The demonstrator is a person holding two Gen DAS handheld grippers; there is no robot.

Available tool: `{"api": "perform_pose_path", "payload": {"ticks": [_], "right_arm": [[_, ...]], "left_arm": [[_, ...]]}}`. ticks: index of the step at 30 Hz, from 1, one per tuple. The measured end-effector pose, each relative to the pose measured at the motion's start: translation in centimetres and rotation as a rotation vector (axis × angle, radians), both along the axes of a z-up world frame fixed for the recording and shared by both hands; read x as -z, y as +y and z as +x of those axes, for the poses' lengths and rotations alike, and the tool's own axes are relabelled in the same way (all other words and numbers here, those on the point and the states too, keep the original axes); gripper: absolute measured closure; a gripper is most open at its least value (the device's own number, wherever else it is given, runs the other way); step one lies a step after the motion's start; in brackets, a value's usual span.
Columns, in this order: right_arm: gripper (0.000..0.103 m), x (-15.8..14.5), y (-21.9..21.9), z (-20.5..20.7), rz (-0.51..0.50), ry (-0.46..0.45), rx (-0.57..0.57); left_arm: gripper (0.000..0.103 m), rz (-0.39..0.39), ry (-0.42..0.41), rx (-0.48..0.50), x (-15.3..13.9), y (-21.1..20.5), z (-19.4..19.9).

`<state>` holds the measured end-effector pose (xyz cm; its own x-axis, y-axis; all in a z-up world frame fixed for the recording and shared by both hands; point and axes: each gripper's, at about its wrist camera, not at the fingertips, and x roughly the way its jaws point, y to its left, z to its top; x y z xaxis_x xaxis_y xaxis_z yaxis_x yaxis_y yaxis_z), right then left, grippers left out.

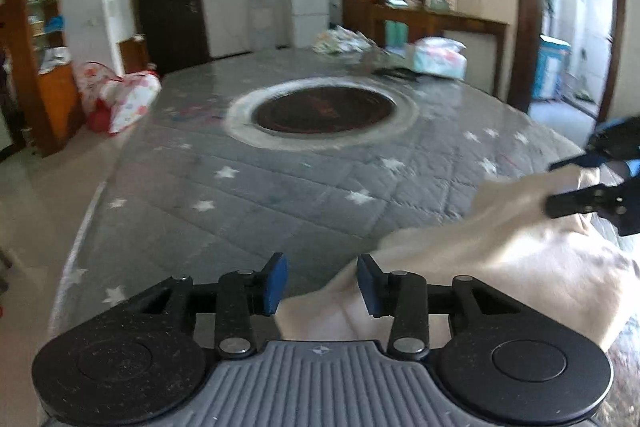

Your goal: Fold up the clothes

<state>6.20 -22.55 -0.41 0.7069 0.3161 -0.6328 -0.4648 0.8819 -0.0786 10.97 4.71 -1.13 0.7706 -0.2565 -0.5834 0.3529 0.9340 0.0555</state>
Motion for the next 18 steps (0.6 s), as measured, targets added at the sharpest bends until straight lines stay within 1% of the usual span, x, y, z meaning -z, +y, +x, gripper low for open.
{"api": "perform_pose_path", "payload": {"ticks": [3, 5, 8, 10, 12, 16, 18], "right_arm": [[0.064, -1.3, -1.2, -1.0, 0.057, -0.050, 0.055], [0.065, -2.2, -1.7, -1.6, 0.105, -0.074, 0.063], [0.069, -2.4, -1.4, -1.6, 0.170, -0.051, 0.032], [0.070, -1.7, -0.9, -1.1, 0.188, -0.014, 0.010], [0.070, -0.4, -0.5, -0.3, 0.197, 0.029, 0.016], [0.070, 2.3, -0.6, 1.1, 0.208, 0.097, 0.080], [0.071, 2.9, -1.2, 1.3, 0.229, 0.103, 0.100]], "left_arm": [[0.061, -0.022, -0.030, -0.013, -1.2, -0.1, -1.7], [0.061, -0.046, -0.034, 0.031, -1.7, -0.9, -3.2], [0.061, -0.077, -0.035, 0.109, -2.0, -2.3, -5.5], [0.061, -0.087, -0.020, 0.147, -1.6, -3.3, -6.2], [0.061, -0.099, 0.007, 0.148, -0.8, -3.9, -6.3], [0.061, -0.116, 0.069, 0.105, 0.9, -3.7, -5.8], [0.061, -0.119, 0.093, 0.090, 1.7, -3.3, -5.6]]}}
